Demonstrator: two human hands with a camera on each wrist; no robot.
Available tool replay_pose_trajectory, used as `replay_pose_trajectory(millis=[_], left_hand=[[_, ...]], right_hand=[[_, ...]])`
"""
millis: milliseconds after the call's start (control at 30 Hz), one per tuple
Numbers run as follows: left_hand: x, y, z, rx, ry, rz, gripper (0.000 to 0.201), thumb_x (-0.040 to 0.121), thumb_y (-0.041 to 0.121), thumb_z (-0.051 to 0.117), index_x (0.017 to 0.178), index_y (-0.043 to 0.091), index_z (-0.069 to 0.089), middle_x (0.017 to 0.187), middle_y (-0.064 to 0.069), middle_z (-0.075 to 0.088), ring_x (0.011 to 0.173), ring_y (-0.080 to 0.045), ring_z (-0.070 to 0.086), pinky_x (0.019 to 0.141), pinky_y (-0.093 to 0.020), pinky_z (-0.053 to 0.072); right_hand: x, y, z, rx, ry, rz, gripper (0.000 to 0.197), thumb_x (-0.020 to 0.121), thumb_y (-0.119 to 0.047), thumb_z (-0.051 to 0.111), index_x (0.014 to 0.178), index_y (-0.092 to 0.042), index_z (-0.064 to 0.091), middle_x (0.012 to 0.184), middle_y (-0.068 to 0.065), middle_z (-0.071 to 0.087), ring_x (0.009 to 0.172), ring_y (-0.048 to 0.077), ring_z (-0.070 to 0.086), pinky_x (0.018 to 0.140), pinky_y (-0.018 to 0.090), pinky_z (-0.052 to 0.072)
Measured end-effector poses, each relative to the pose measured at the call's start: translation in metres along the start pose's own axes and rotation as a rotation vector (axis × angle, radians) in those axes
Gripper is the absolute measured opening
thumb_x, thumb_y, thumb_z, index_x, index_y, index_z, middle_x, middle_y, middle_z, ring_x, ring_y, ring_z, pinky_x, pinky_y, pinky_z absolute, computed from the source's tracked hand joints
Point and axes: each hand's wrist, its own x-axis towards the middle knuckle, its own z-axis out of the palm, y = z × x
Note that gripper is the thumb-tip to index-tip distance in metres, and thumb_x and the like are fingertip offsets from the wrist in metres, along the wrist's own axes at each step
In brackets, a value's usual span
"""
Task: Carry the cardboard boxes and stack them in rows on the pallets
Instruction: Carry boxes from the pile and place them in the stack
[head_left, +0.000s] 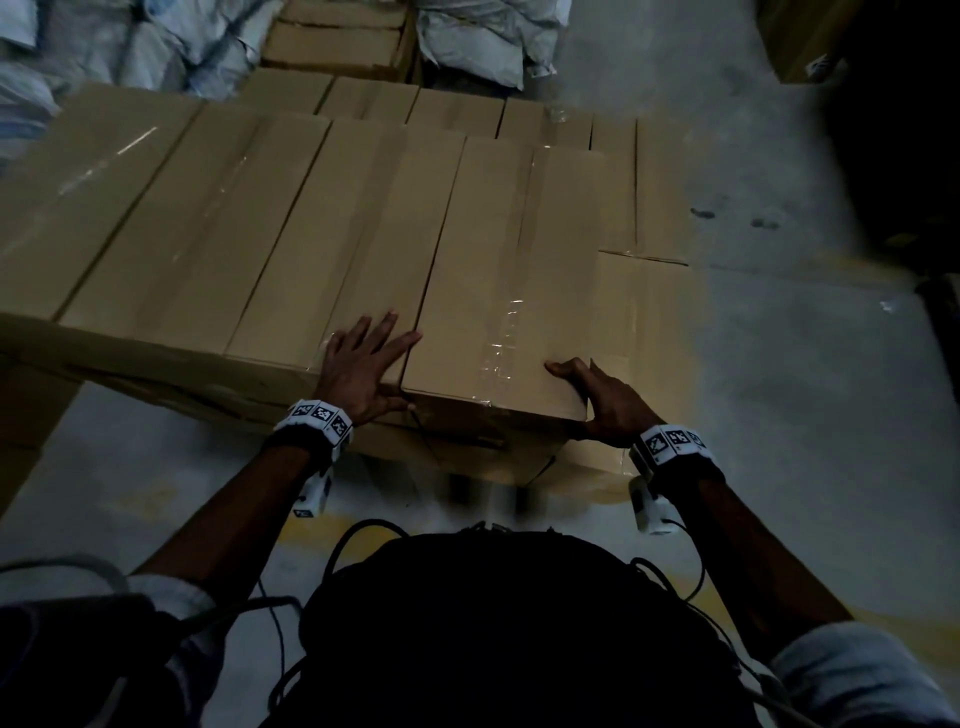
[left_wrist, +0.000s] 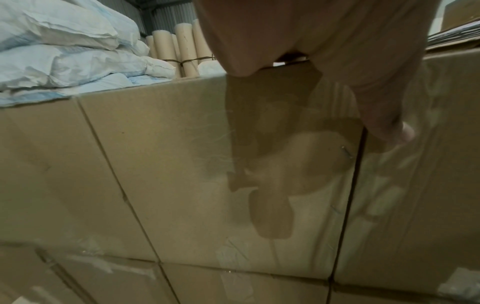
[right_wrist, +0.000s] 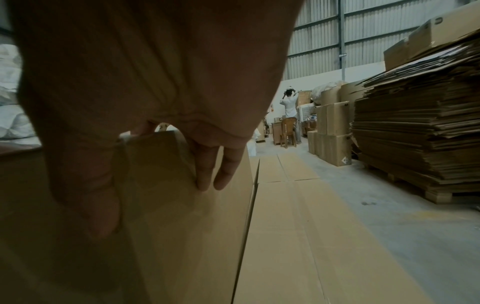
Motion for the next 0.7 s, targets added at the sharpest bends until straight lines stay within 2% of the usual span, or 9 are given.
replay_pose_trajectory(millis=[100,233,400,467,600,700], left_hand=[[0.000,0.000,-0.001,-0.016,-0.013,-0.010,0.113,0.068,0.075,0.075,0.158,0.052,0.010,0.172,0.007,0.001,0.156,-0.034,0.010,0.120,-0.061,0.019],[-0.002,0.001,-0.003,-0.031,-0.014,-0.001,0.112,0.070,0.074,0.075,0.158,0.052,0.010,0.172,0.008,0.000,0.157,-0.033,0.007,0.121,-0.060,0.017],[-0.002,0.000,-0.004,-0.039,-0.029,-0.007,0.111,0.070,0.074,0.075,0.158,0.051,0.011,0.172,0.009,-0.001,0.157,-0.033,0.006,0.122,-0.060,0.017],[-0.001,0.001,-0.005,-0.033,-0.043,-0.010,0.112,0.070,0.073,0.076,0.159,0.050,0.012,0.172,0.008,-0.001,0.157,-0.034,0.006,0.121,-0.061,0.018],[0.002,0.003,-0.007,-0.041,-0.076,-0.021,0.112,0.069,0.072,0.077,0.159,0.048,0.015,0.172,0.006,-0.001,0.157,-0.036,0.006,0.121,-0.063,0.018],[0.003,0.007,-0.009,-0.072,-0.090,-0.049,0.113,0.068,0.071,0.080,0.159,0.045,0.019,0.172,0.005,0.000,0.157,-0.035,0.005,0.121,-0.063,0.016]], right_hand=[[0.001,0.002,0.000,0.017,-0.008,0.008,0.106,0.071,-0.030,0.090,0.151,-0.055,0.025,0.157,0.004,0.039,0.143,0.042,0.038,0.112,0.053,0.042],[0.001,0.007,0.002,0.017,-0.020,-0.011,0.108,0.072,-0.031,0.089,0.151,-0.057,0.022,0.160,0.002,0.038,0.146,0.037,0.037,0.121,0.051,0.032],[0.001,0.010,0.002,0.020,-0.032,-0.028,0.106,0.074,-0.039,0.088,0.150,-0.061,0.019,0.164,0.005,0.032,0.152,0.034,0.029,0.121,0.055,0.032],[0.000,0.011,0.002,0.021,-0.027,-0.041,0.103,0.075,-0.039,0.087,0.152,-0.056,0.022,0.164,0.001,0.034,0.153,0.035,0.025,0.120,0.056,0.031],[-0.006,0.009,0.002,0.038,-0.008,-0.072,0.096,0.077,-0.033,0.086,0.154,-0.042,0.030,0.159,0.002,0.040,0.149,0.034,0.034,0.117,0.053,0.036],[-0.012,0.004,0.002,0.052,0.013,-0.104,0.089,0.076,-0.052,0.076,0.153,-0.039,0.033,0.157,0.001,0.043,0.142,0.030,0.045,0.116,0.050,0.038]])
